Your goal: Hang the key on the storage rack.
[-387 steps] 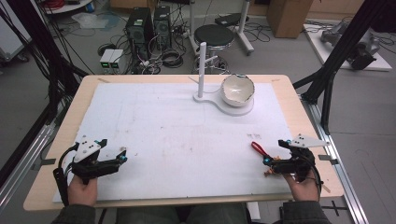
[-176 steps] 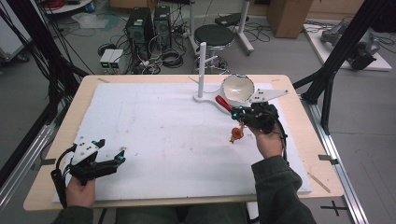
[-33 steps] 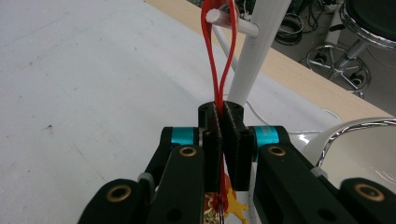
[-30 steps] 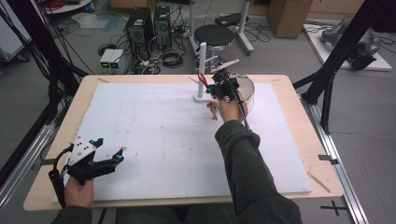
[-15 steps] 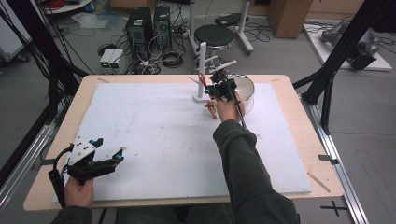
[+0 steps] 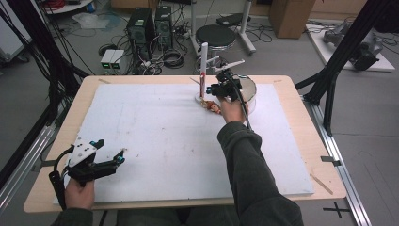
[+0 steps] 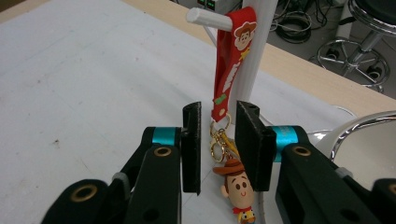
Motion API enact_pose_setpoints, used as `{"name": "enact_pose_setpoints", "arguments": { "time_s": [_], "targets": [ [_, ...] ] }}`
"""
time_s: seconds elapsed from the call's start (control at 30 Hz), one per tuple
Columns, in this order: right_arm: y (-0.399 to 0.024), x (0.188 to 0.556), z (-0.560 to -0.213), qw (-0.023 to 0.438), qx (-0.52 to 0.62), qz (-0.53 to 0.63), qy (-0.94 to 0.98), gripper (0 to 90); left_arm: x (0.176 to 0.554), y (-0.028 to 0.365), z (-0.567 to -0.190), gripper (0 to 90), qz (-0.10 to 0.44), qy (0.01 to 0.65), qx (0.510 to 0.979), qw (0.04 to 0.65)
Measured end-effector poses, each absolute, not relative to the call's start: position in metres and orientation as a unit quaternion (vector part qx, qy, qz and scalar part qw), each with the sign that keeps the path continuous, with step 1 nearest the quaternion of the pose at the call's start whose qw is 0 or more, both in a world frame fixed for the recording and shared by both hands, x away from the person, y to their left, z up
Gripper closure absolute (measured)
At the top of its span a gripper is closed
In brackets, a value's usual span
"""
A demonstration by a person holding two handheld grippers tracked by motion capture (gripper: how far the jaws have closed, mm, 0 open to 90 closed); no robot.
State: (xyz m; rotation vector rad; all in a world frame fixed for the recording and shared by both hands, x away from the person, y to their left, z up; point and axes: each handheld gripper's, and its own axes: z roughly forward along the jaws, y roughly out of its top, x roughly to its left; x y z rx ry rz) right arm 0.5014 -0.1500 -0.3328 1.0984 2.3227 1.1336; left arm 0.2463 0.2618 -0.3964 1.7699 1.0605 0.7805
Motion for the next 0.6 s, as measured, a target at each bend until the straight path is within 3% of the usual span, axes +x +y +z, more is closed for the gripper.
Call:
{"name": "enact_pose_setpoints", "arguments": {
  "time_s": [0.6],
  "targets": [
    [-0.163,0.502,-0.329,0.134,0.382,0.44,0.802,61.5,0.25,0.26,-0.396,20.7,0.315,0.43,0.716,0.45]
  ]
}}
